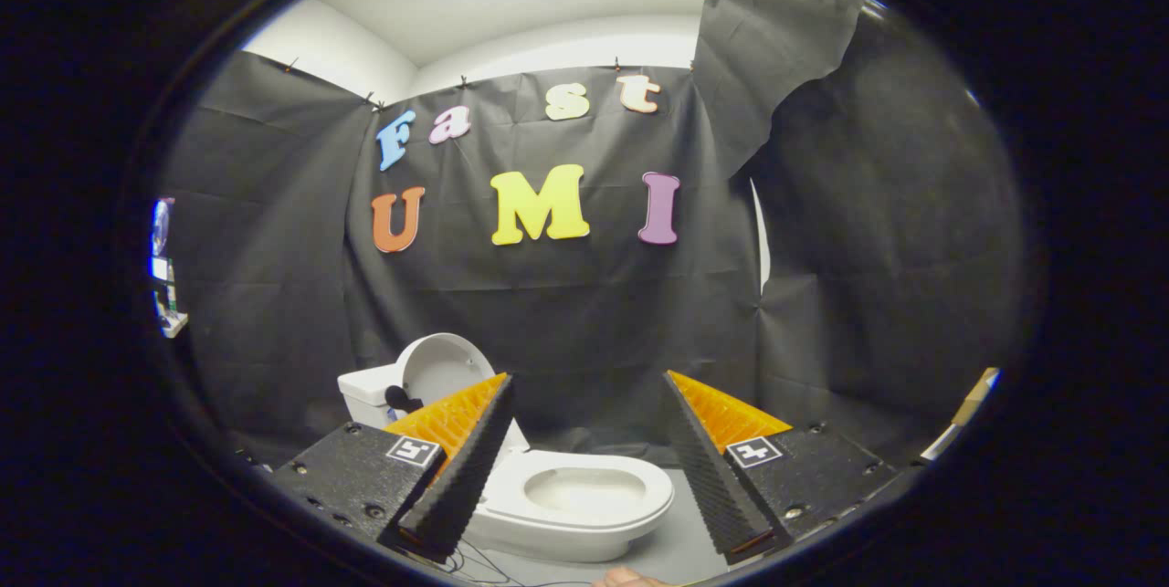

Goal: Open the toilet lid.

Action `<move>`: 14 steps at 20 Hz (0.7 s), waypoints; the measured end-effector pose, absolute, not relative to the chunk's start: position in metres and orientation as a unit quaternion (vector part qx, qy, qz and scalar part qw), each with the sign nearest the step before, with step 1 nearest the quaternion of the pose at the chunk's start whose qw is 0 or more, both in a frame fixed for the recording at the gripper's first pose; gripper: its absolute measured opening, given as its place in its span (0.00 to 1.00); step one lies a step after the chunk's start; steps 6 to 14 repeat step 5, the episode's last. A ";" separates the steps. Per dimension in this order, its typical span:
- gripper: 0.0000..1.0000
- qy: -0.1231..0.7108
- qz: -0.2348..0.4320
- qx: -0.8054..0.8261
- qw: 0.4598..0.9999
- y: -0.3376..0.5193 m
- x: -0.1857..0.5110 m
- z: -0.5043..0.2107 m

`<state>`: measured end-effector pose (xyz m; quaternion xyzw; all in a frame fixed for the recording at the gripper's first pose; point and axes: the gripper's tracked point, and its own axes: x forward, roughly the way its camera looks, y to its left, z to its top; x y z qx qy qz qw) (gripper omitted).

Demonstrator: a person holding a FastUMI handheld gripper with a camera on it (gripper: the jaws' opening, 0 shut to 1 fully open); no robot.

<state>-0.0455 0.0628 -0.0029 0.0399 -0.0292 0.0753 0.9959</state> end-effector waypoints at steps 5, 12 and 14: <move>0.99 -0.058 0.077 0.047 0.994 0.054 -0.055 -0.002; 0.99 -0.058 0.077 0.047 0.994 0.054 -0.055 -0.002; 0.99 -0.058 0.077 0.047 0.994 0.054 -0.055 -0.002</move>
